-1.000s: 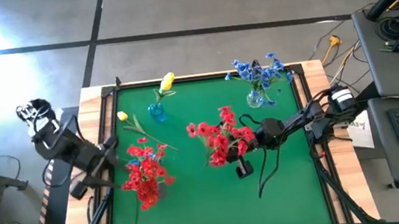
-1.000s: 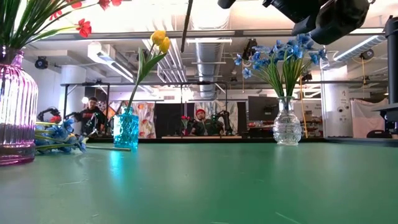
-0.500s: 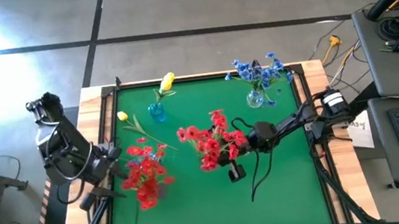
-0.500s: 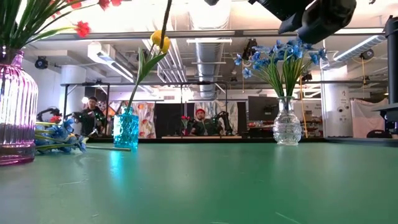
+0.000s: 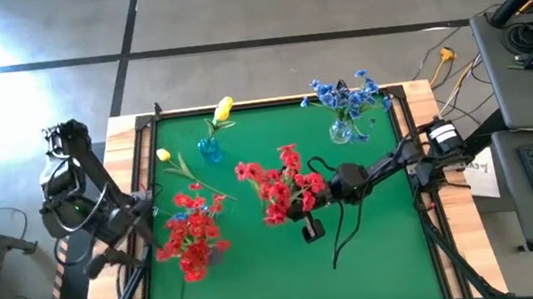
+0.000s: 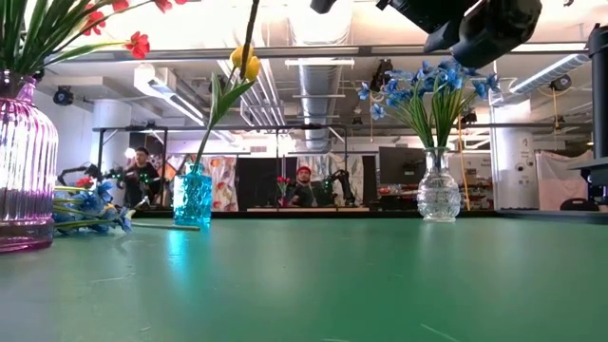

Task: Sort flowers into vase by color
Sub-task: Put the red flowers into the purple vase

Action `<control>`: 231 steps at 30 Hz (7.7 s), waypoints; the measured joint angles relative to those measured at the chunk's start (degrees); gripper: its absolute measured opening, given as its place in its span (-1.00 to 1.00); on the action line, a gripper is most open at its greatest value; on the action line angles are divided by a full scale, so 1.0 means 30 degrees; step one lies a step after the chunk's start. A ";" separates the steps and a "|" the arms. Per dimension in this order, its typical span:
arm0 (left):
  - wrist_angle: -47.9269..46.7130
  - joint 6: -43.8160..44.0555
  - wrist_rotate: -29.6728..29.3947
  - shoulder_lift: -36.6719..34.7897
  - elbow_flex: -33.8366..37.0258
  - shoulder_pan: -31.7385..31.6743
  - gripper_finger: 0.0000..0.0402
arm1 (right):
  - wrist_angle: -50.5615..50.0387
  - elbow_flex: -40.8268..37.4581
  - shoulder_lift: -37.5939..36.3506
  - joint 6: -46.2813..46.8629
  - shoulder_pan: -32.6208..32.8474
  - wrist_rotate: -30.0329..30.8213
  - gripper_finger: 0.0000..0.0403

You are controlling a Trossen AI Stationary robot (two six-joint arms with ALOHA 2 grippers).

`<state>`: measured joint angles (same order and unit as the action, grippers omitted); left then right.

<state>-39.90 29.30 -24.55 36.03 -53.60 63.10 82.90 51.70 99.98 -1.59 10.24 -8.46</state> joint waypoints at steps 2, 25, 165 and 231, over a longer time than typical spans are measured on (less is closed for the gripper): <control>-0.0956 0.1634 0.1275 -0.0081 -0.0138 0.0010 0.00 | 0.0017 0.0000 0.0000 0.0008 0.0000 0.0025 -0.91; -0.5183 0.8574 0.1853 0.1320 0.2061 0.0106 -0.03 | 0.1149 0.7609 0.6686 -0.0487 0.0207 -0.0321 -0.91; -0.2717 0.9492 -0.2464 0.5850 0.3072 0.0099 -0.27 | -1.1390 1.6276 1.1125 -0.2673 0.0711 0.2834 -0.91; -0.3023 0.9935 -0.2515 0.5886 0.3086 0.0106 -0.27 | -1.8255 1.6283 0.9318 -0.1612 0.1282 0.5326 -0.93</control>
<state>-48.97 59.11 -32.10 53.69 -44.34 63.42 28.14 100.55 127.94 -6.42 14.09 7.52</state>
